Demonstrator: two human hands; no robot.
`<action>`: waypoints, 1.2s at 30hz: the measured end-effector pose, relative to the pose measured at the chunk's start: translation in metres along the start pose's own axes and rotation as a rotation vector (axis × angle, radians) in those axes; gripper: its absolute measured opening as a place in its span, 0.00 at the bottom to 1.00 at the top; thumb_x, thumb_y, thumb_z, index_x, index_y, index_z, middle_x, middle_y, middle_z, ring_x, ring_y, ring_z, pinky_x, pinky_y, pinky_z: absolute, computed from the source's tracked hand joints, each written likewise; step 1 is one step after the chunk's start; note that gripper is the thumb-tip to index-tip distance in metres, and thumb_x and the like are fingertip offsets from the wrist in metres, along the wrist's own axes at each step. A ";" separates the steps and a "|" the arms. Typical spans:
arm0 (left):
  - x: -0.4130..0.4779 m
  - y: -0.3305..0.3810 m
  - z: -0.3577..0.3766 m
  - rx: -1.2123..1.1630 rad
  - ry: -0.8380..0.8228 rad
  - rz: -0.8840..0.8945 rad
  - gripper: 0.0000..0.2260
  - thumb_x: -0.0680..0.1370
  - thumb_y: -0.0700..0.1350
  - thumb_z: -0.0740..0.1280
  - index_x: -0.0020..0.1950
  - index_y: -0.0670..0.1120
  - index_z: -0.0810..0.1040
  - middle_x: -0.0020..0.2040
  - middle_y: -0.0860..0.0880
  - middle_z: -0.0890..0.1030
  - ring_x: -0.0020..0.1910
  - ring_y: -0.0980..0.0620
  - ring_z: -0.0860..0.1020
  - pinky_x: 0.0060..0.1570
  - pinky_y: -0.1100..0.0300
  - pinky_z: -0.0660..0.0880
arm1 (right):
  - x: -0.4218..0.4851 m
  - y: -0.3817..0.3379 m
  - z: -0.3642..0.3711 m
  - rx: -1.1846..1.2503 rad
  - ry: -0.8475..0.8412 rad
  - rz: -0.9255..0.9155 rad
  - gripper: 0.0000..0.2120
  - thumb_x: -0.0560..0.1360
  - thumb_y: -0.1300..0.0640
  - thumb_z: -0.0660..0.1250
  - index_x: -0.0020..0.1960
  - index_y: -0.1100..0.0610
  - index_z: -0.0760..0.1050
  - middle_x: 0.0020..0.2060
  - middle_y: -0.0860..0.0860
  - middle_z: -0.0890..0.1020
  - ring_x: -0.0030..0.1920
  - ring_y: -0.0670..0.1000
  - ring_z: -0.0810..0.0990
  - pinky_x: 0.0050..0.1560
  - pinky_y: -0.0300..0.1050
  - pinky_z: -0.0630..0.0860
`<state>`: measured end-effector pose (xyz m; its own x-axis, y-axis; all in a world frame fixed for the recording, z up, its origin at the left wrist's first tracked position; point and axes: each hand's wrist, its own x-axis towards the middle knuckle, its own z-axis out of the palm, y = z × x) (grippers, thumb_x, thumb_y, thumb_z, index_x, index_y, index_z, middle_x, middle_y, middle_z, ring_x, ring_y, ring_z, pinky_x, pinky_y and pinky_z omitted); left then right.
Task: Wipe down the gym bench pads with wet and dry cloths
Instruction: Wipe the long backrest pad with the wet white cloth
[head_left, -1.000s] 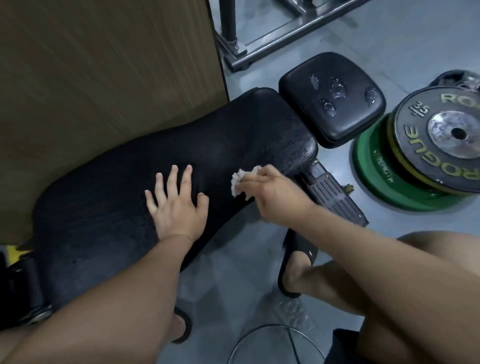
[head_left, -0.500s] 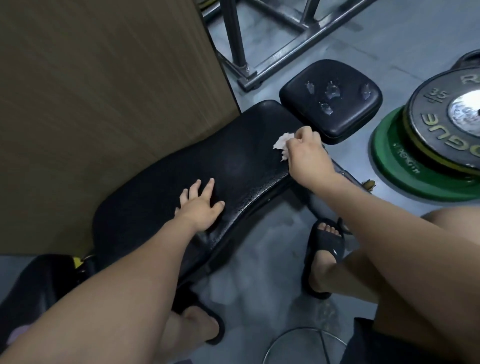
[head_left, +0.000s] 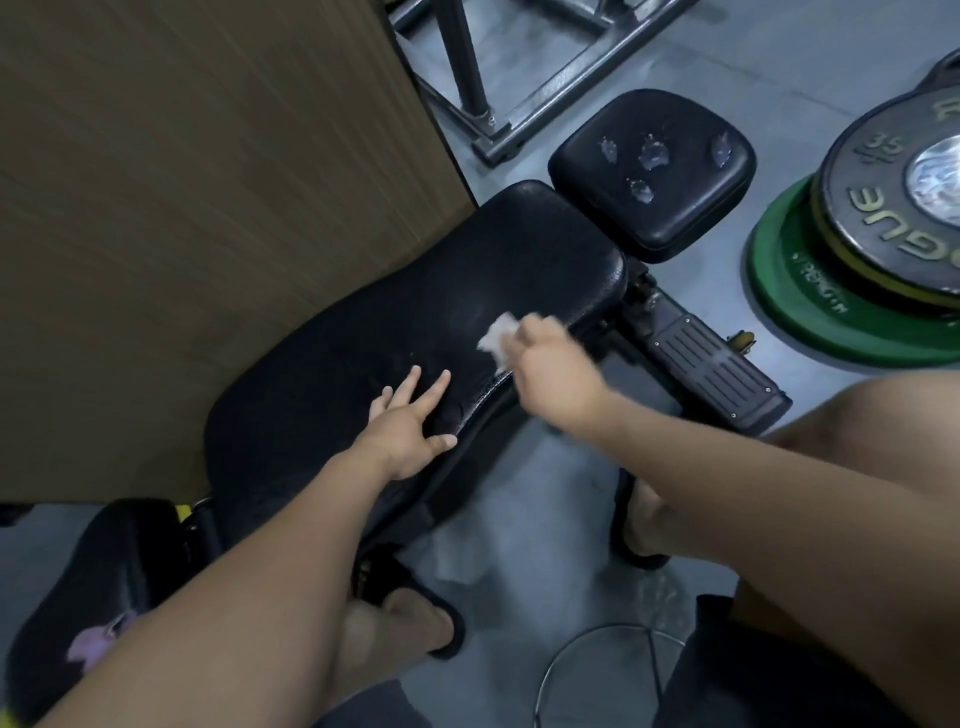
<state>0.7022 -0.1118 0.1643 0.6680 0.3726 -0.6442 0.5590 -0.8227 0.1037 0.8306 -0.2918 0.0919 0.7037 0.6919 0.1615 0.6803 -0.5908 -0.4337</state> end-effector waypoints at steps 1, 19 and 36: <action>0.001 0.001 0.000 0.002 0.008 -0.002 0.38 0.79 0.57 0.69 0.78 0.72 0.45 0.81 0.61 0.38 0.81 0.42 0.40 0.78 0.48 0.50 | -0.009 -0.013 0.009 0.029 -0.050 -0.121 0.20 0.70 0.64 0.71 0.62 0.59 0.77 0.51 0.55 0.74 0.49 0.58 0.73 0.40 0.49 0.74; 0.015 0.006 -0.002 0.064 0.025 -0.058 0.43 0.77 0.54 0.73 0.78 0.72 0.45 0.81 0.57 0.43 0.78 0.41 0.51 0.76 0.47 0.59 | -0.012 -0.008 0.021 0.737 0.251 0.787 0.06 0.74 0.54 0.63 0.45 0.47 0.66 0.49 0.60 0.82 0.49 0.60 0.84 0.56 0.59 0.80; -0.028 -0.059 0.014 -0.166 0.097 -0.192 0.43 0.77 0.55 0.73 0.83 0.57 0.48 0.83 0.53 0.42 0.81 0.42 0.43 0.79 0.48 0.50 | 0.001 -0.070 0.011 0.083 -0.154 -0.039 0.22 0.72 0.69 0.61 0.66 0.65 0.75 0.59 0.62 0.73 0.57 0.64 0.71 0.61 0.51 0.72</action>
<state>0.6434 -0.0796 0.1659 0.5814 0.5609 -0.5894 0.7475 -0.6543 0.1146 0.7814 -0.2458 0.1128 0.6329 0.7729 0.0444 0.6828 -0.5302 -0.5027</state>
